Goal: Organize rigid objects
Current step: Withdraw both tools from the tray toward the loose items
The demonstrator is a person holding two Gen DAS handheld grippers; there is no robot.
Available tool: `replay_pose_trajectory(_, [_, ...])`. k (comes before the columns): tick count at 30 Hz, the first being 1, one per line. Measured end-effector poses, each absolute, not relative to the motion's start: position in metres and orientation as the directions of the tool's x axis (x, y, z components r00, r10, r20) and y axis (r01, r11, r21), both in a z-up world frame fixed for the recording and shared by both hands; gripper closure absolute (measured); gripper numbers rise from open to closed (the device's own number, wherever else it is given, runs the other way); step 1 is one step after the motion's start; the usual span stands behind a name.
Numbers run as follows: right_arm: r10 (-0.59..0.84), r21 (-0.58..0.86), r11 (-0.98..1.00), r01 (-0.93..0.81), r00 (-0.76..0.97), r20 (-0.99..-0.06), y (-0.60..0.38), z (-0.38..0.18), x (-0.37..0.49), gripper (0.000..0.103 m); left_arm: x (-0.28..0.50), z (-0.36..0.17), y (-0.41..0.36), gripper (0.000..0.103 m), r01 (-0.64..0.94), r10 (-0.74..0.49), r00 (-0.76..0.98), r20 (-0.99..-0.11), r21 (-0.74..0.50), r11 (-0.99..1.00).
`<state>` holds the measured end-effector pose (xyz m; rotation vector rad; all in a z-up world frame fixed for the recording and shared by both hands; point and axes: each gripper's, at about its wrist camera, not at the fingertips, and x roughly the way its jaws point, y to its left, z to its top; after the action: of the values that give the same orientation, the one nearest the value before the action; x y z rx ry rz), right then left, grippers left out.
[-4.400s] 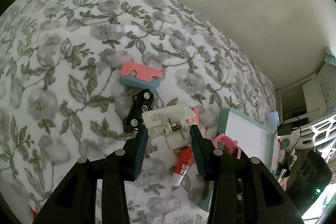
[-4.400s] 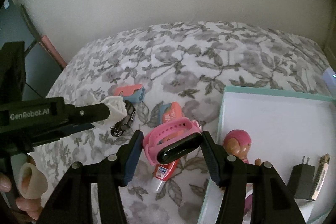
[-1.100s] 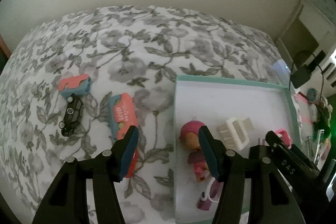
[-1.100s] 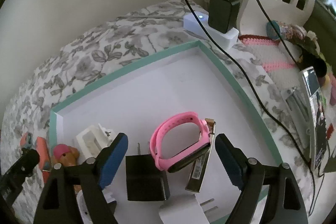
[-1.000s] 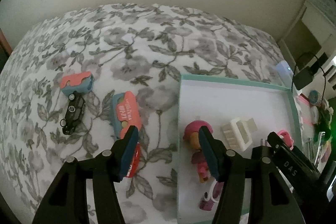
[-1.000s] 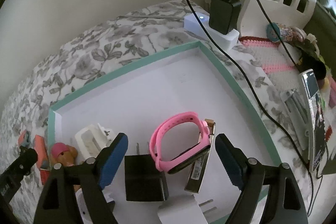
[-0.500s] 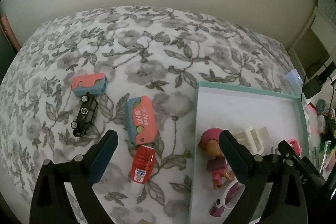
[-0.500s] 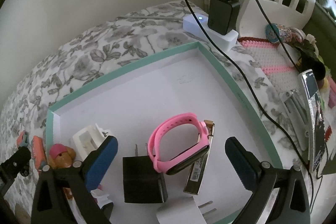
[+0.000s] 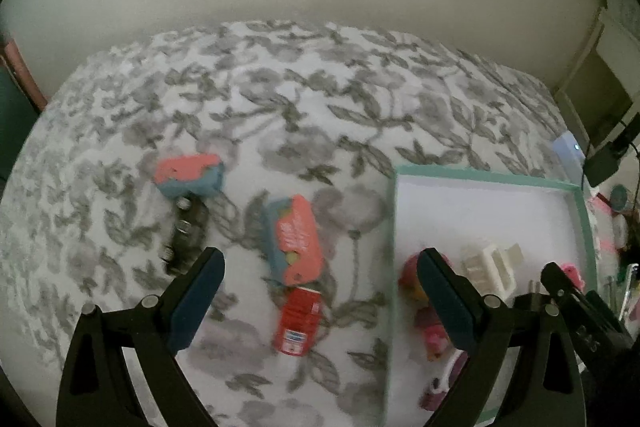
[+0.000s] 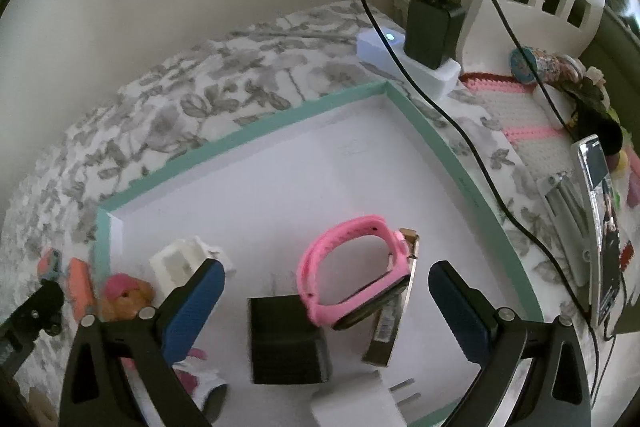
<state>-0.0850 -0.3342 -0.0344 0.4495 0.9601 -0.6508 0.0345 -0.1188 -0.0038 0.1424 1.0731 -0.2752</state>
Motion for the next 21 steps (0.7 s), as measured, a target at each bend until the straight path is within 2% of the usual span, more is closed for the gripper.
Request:
replay_pose_trajectory(6, [-0.26, 0.092, 0.794, 0.601, 0.472, -0.842, -0.298, -0.02, -0.068, 0.0, 0.047, 0.003, -0.089, 0.006, 0.234, -0.105, 0.441, -0.891, 0.001, 0.972])
replay_pose_trajectory(15, [-0.167, 0.073, 0.905, 0.418, 0.508, -0.845, -0.229, -0.02, -0.041, 0.0, 0.065, 0.009, -0.022, 0.006, 0.087, -0.108, 0.411, -0.905, -0.079, 0.993])
replay_pose_trajectory(21, [-0.115, 0.076, 0.939, 0.337, 0.511, -0.852, -0.197, -0.025, -0.03, 0.0, 0.072, 0.01, 0.022, 0.006, -0.009, -0.065, 0.415, -0.908, -0.075, 0.997])
